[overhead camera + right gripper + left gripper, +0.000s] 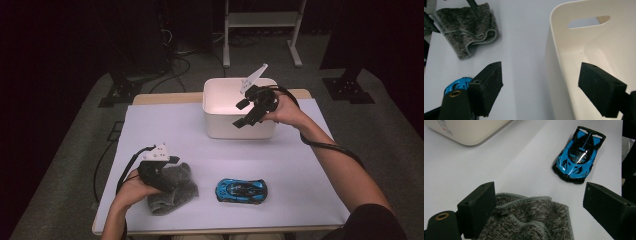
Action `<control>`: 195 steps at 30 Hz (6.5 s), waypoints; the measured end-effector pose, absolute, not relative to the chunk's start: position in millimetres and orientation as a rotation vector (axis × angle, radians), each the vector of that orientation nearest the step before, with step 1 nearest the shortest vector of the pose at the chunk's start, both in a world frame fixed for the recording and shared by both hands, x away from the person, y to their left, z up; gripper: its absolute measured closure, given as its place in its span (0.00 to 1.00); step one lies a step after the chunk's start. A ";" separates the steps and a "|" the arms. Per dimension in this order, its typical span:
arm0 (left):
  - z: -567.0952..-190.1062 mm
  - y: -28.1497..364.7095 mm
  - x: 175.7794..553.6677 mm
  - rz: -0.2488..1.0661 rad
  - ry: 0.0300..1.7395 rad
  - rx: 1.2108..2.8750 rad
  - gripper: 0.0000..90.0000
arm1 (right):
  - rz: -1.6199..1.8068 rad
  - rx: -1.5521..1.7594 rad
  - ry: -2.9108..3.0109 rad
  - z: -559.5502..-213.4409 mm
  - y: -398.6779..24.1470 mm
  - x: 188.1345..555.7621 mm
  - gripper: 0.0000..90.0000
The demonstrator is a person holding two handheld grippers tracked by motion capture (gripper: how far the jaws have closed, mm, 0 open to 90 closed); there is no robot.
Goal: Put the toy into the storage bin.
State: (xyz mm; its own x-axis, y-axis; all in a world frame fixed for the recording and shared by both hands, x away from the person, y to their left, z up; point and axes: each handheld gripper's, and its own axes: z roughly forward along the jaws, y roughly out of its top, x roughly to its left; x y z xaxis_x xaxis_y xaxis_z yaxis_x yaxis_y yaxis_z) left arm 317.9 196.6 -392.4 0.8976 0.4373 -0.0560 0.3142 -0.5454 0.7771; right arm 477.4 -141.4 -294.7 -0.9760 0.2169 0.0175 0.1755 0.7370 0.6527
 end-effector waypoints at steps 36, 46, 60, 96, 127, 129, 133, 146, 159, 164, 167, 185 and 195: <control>-396.9 201.8 317.8 0.166 0.560 2.193 0.12 | 0.880 0.362 2.953 -332.5 -118.0 503.6 0.87; -397.3 202.1 318.1 0.164 0.558 2.192 0.12 | 0.849 0.369 2.955 -331.2 -115.1 498.9 0.94; -396.9 200.4 316.5 0.152 0.540 2.184 0.12 | 0.794 0.276 2.992 -326.9 -94.9 466.4 0.96; -391.9 196.2 311.4 0.159 0.490 2.187 0.12 | 0.830 0.178 3.023 -326.5 -83.2 395.7 0.96; -390.0 198.2 309.4 0.176 0.489 2.178 0.11 | 1.151 0.192 2.880 -286.1 -137.3 335.9 0.26; -389.8 198.4 309.5 0.179 0.488 2.181 0.11 | 1.159 0.175 2.873 -289.4 -140.9 327.3 0.24; -390.3 198.2 309.2 0.179 0.491 2.182 0.11 | 1.166 0.151 2.874 -303.7 -144.9 312.5 0.23; -390.1 196.4 308.4 0.170 0.482 2.184 0.11 | 1.115 0.234 2.918 -377.2 -149.3 299.3 0.21; -391.7 196.2 308.5 0.163 0.483 2.186 0.11 | 1.006 0.267 2.960 -422.5 -143.4 313.4 0.19; -392.2 194.9 308.6 0.162 0.479 2.191 0.11 | 0.996 0.276 2.956 -429.7 -141.9 317.4 0.19; -392.3 195.4 308.7 0.157 0.479 2.189 0.11 | 0.971 0.263 2.956 -434.3 -138.6 318.3 0.18; -393.7 195.0 308.9 0.158 0.477 2.195 0.11 | 0.946 0.230 2.939 -450.1 -132.1 318.1 0.16; -394.6 195.7 309.2 0.155 0.483 2.193 0.11 | 0.934 0.231 2.940 -449.9 -131.1 317.4 0.16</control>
State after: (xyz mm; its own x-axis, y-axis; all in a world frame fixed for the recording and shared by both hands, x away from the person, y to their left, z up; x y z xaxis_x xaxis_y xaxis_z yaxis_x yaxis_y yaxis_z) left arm 309.2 195.7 -394.6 0.9173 0.3940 -0.0576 0.2868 -0.5535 0.7819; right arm 317.4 -131.1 -449.9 -0.9876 0.1567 -0.0009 0.1275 0.8064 0.5774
